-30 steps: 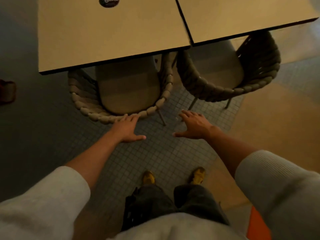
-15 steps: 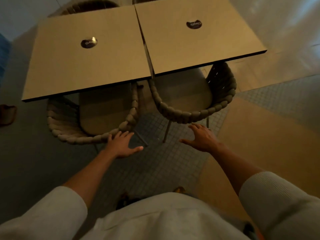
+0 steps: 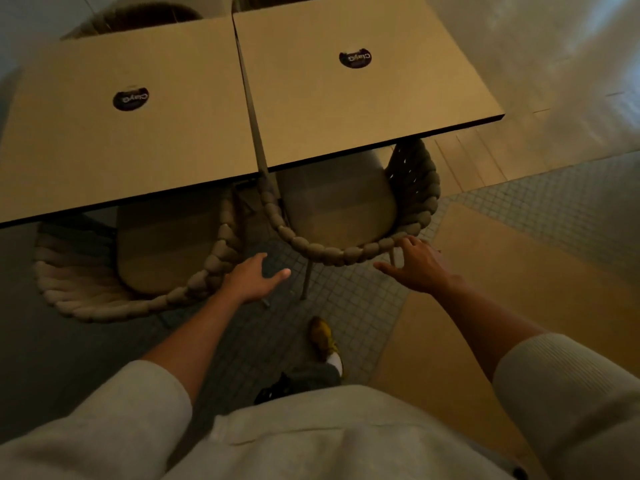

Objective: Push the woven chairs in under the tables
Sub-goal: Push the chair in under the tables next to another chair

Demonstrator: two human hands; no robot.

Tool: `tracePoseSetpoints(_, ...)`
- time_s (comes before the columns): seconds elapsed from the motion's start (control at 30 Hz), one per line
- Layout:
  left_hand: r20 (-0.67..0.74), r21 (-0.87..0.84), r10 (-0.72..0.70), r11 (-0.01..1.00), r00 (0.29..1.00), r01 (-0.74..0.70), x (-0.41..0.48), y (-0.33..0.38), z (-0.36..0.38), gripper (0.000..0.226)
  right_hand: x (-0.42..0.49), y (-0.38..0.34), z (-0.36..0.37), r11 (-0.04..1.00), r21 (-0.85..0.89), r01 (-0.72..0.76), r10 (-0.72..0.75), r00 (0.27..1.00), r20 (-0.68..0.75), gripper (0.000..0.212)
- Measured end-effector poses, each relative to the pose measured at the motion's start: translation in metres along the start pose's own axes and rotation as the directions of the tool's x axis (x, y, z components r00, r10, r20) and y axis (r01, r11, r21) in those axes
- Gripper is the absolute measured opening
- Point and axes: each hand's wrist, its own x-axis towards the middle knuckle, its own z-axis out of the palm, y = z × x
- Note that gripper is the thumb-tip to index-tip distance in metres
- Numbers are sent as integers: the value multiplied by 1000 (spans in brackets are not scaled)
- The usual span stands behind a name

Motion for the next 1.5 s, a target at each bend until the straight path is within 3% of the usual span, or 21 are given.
tracePoseSetpoints(0.3, -24, -179, -123, 977, 992, 117, 92, 65, -16, 98, 84, 62, -37, 993, 44, -112, 110, 993, 47, 91)
tracePoseSetpoints(0.6, -92, -349, -274, 909, 957, 227, 142, 101, -25, 86, 195, 107, -69, 991, 98, -86, 77, 993, 95, 103)
tracePoseSetpoints(0.77, -142, -473, -444, 816, 885, 333, 163, 113, -5, 79, 266, 145, -78, 984, 161, -77, 55, 989, 136, 100)
tracePoseSetpoints(1.0, -139, -588, -644, 665, 753, 460, 194, 122, 35, 99, 330, 190, -65, 955, 188, -229, 197, 965, 174, 106)
tracePoseSetpoints(1.2, -142, -644, -686, 611, 713, 460, 220, 110, 55, 96, 353, 191, -31, 930, 238, -280, 238, 952, 192, 102)
tracePoseSetpoints(1.5, -145, -635, -688, 616, 711, 466, 246, 96, 53, 79, 377, 177, 0, 847, 332, -415, 369, 909, 194, 95)
